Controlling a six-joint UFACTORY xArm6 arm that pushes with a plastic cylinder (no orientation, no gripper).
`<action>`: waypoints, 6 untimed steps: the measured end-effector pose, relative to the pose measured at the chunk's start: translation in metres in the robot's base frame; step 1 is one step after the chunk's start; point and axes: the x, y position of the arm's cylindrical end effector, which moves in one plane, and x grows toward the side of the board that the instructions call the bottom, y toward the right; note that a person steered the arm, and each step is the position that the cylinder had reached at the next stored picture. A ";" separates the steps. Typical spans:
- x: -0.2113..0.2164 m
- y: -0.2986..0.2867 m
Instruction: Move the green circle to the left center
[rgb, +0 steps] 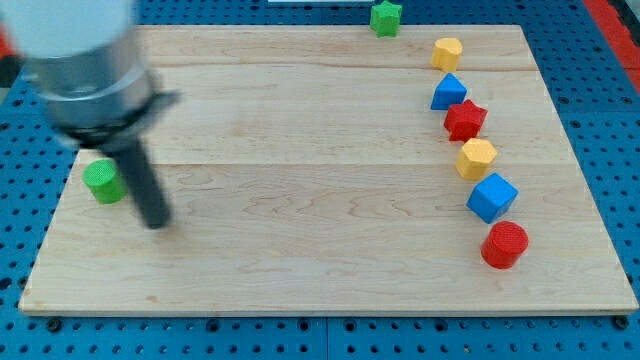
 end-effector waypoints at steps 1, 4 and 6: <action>-0.039 -0.032; -0.032 -0.009; -0.095 -0.038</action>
